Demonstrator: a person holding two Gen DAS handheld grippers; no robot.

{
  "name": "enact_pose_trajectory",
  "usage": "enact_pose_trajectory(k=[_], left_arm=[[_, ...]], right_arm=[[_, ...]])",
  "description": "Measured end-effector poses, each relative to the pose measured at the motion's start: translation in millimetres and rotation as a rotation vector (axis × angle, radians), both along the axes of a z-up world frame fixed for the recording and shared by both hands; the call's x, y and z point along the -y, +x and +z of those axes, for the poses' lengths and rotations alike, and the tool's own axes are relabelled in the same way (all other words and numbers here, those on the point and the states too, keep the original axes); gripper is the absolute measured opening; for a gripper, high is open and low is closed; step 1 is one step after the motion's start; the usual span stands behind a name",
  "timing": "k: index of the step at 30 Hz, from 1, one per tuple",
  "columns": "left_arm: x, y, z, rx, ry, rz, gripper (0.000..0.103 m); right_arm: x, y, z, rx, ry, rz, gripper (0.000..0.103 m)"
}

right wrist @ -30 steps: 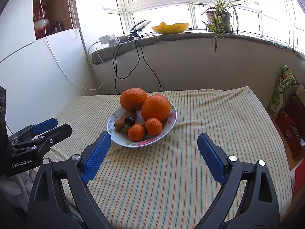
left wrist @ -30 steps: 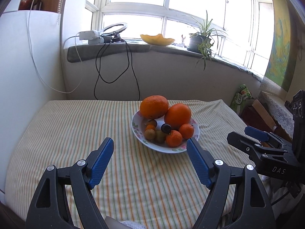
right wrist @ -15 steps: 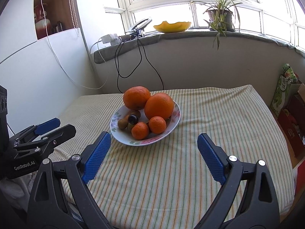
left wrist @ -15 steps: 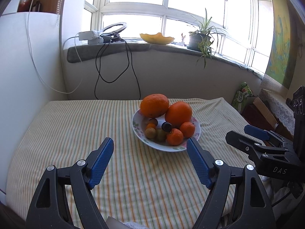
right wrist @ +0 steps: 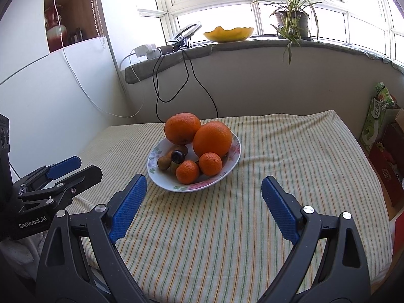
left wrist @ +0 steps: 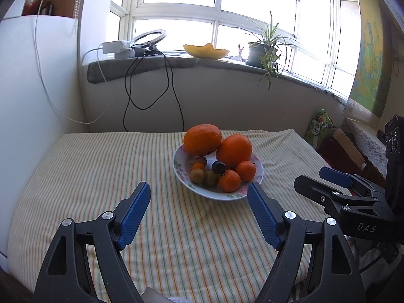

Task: Organize fruits

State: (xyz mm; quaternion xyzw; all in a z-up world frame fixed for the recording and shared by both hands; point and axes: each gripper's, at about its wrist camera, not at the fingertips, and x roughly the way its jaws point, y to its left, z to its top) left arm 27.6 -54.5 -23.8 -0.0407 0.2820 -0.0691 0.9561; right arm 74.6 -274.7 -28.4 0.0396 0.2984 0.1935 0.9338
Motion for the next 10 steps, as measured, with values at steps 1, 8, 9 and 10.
enact_pose_trajectory(k=[1,8,9,10], left_arm=[[-0.2,-0.1,0.0,0.001,-0.002,-0.002,0.079],[0.4,-0.2,-0.1,0.010,0.004,-0.010,0.079],[-0.5,0.2,-0.4,0.010,0.004,-0.006,0.079],[-1.5,0.8,-0.8,0.009,0.005,-0.003,0.079]], right_arm=[[-0.3,0.0,-0.3,-0.001,0.000,0.001,0.094],[-3.1,-0.4,-1.0,-0.003,0.000,0.007,0.094],[-3.1,-0.3,-1.3,-0.003,0.000,0.007,0.094],[-3.2,-0.3,-1.4,-0.003,-0.001,0.007,0.094]])
